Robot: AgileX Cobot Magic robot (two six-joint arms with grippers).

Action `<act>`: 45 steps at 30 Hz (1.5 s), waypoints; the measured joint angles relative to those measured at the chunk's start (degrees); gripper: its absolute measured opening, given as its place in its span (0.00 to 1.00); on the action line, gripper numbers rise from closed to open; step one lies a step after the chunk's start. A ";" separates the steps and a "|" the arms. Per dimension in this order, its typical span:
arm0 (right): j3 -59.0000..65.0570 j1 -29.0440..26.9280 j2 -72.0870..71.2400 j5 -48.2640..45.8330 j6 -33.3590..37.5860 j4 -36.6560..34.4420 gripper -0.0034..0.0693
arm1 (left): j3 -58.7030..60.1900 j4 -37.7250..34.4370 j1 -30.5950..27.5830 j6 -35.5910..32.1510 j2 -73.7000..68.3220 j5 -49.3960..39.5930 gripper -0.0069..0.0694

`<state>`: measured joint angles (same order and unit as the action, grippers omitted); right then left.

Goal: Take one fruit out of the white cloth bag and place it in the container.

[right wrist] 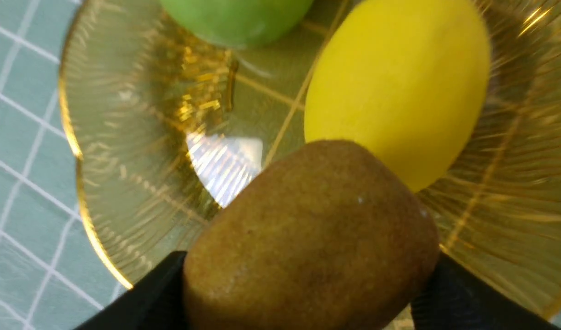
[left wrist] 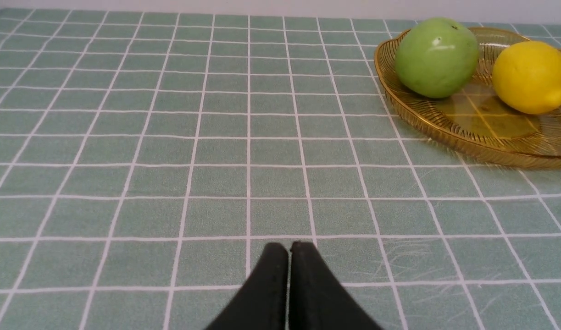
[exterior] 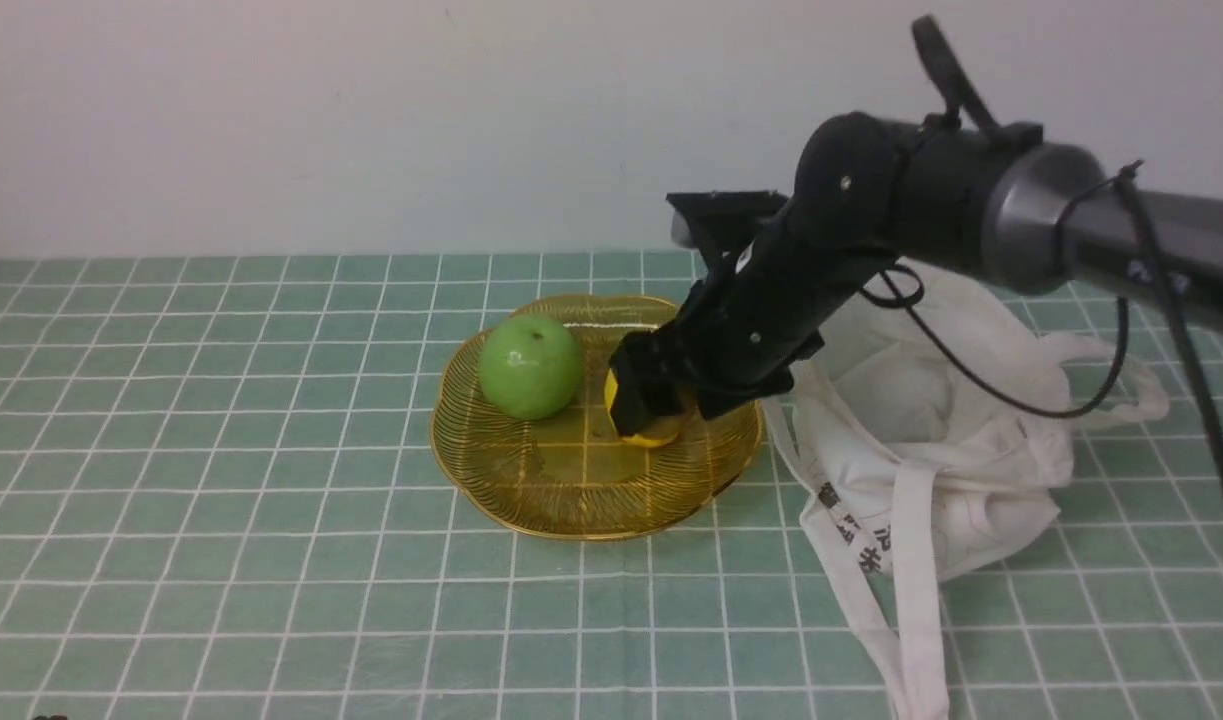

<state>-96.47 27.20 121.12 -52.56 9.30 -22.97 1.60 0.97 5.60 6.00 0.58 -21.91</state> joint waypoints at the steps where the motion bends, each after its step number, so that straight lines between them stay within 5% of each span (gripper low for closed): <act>1: 0.00 0.08 0.70 0.08 0.10 -0.31 0.80 | 0.00 0.00 0.00 0.00 0.00 0.00 0.08; 9: -0.41 -0.02 1.46 -2.31 0.05 -0.45 0.98 | 0.00 0.00 0.00 0.00 0.00 0.00 0.08; 17: -10.23 -1.52 1.34 -17.09 0.09 4.42 0.98 | 0.00 0.00 0.00 0.00 0.00 0.00 0.08; 22: -12.12 -1.62 -2.54 -17.92 0.09 8.35 0.83 | 0.00 0.00 0.00 0.00 0.00 0.00 0.08; 28: -9.18 -1.62 -14.16 -18.30 -1.11 14.00 0.51 | 0.00 0.00 0.00 0.00 0.00 0.00 0.08; 35: 7.42 -1.62 -37.58 -18.88 -3.21 22.97 0.10 | 0.00 0.00 0.00 0.00 0.00 0.00 0.08; 38: 17.75 -1.62 -49.15 -18.18 -5.35 26.34 0.04 | 0.00 0.00 0.00 0.00 0.00 0.00 0.08; 41: 29.89 -1.62 -60.66 -8.95 -9.30 28.27 0.03 | 0.00 0.00 0.00 0.00 0.00 0.00 0.08; 45: 46.94 -1.62 -74.43 14.99 -13.57 28.55 0.03 | 0.00 0.00 0.00 0.00 0.00 0.00 0.08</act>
<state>-49.53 25.57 46.68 -37.56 -4.27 5.57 1.60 0.97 5.60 6.00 0.58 -21.91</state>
